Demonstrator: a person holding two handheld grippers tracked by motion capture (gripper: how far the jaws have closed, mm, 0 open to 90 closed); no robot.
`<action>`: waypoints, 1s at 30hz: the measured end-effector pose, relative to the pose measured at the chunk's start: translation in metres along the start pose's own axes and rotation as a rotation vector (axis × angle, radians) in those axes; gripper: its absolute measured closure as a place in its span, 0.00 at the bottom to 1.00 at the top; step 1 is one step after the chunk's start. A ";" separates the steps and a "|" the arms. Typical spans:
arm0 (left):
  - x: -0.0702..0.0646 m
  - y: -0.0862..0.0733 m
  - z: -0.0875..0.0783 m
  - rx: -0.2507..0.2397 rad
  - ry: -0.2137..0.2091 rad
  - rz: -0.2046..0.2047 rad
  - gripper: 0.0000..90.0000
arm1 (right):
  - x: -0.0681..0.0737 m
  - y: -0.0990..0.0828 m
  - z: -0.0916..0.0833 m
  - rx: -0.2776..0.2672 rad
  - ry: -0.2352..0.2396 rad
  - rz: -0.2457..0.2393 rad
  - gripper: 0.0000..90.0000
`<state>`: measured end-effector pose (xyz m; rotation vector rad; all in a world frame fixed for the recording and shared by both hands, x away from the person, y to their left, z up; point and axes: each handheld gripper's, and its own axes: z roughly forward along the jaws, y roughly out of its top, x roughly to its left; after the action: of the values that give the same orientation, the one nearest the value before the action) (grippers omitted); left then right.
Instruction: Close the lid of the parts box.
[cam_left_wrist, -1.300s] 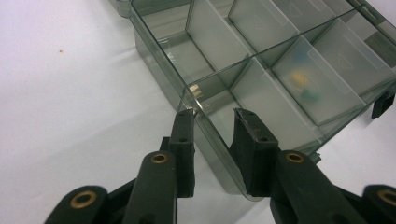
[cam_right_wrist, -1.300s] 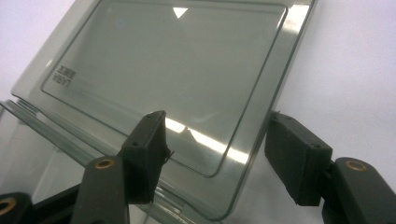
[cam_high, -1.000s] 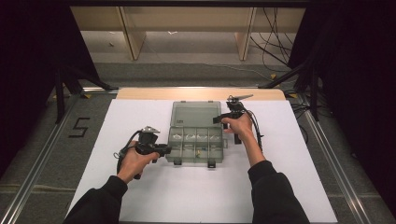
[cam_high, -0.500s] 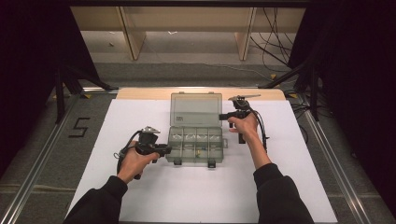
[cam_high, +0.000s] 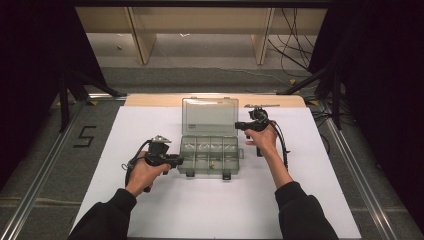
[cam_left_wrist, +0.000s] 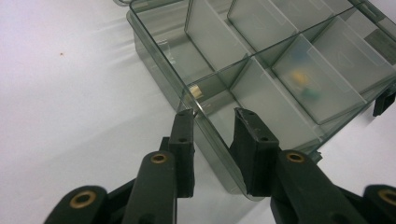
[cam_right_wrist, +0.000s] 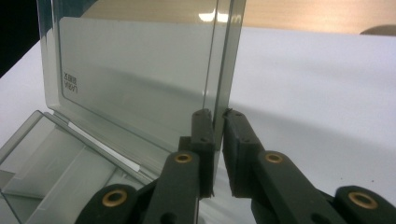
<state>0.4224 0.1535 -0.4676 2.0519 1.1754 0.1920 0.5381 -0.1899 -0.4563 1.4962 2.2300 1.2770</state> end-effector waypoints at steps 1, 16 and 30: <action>0.000 0.000 0.000 -0.002 -0.001 -0.002 0.77 | 0.001 -0.001 0.000 -0.018 0.006 -0.003 0.93; -0.001 0.000 -0.001 0.004 0.000 0.022 0.77 | 0.007 -0.016 -0.007 -0.137 -0.004 -0.143 0.93; -0.001 0.000 -0.001 0.003 -0.005 0.024 0.77 | 0.011 -0.024 -0.009 -0.177 -0.031 -0.214 0.93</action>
<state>0.4218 0.1535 -0.4668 2.0687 1.1497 0.1965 0.5116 -0.1888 -0.4643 1.1724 2.1263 1.3331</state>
